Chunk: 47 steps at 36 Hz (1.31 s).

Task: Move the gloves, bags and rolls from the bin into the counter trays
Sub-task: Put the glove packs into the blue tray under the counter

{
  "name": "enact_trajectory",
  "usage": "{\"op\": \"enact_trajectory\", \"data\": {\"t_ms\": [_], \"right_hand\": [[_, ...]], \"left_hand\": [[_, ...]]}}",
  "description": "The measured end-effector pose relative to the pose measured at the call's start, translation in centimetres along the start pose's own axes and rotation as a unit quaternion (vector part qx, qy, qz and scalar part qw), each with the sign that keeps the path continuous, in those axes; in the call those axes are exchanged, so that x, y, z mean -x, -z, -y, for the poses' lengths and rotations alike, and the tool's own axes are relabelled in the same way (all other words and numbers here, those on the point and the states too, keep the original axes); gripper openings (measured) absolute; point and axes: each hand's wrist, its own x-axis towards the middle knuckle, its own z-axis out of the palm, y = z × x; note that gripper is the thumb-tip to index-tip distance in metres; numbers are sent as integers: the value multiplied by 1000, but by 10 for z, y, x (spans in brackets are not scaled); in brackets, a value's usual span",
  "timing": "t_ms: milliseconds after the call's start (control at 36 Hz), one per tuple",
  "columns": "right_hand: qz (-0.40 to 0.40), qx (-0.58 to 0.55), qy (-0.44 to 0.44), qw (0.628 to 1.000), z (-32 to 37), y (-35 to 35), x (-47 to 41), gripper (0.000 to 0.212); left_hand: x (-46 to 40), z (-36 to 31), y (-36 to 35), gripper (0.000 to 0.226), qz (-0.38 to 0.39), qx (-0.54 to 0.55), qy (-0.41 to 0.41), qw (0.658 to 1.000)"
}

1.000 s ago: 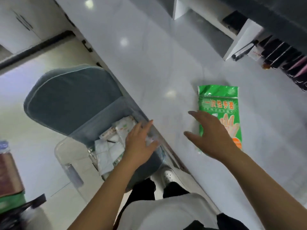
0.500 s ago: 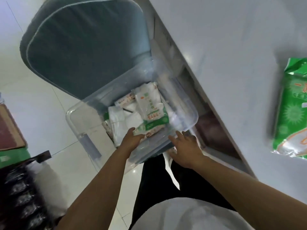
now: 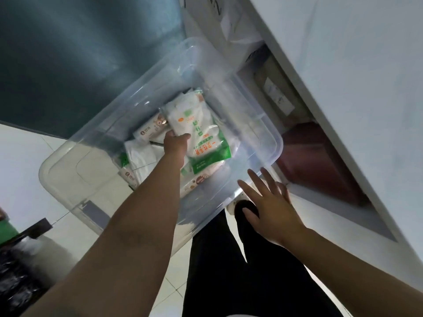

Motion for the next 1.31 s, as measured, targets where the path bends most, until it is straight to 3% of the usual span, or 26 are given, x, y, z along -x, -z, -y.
{"op": "enact_trajectory", "data": {"t_ms": [194,389,500,611,778,833,917,1000,1056,1167,1306], "right_hand": [[17,-38,-8,999,1,8,-1,63],[46,-106,-30,993,14,40,-1,58],[42,-150,-24,988,22,68,11,57],[29,-280,-22,959,35,103,30,47],[-7,-460,44,887,41,179,67,20],[-30,-504,60,861,38,209,80,19],[-59,-585,60,806,28,256,94,32],[-46,-681,22,731,15,299,102,47],[-16,-711,-8,703,8,322,109,50],[61,-727,-2,684,-9,348,131,51],[88,-688,30,719,-52,354,160,53]], "left_hand": [[9,-7,-6,39,-17,57,1,998],[62,-16,18,49,-11,123,-3,992],[104,-21,51,45,1,76,-40,996],[155,-32,81,47,1,61,-95,994],[226,-69,117,33,30,44,-196,979],[249,-87,126,33,32,46,-253,966],[286,-117,137,31,27,43,-347,936],[324,-145,140,39,40,39,-442,895],[348,-159,137,40,49,35,-496,866],[396,-179,118,37,82,-20,-601,795],[434,-187,72,36,143,-80,-674,720]]}}
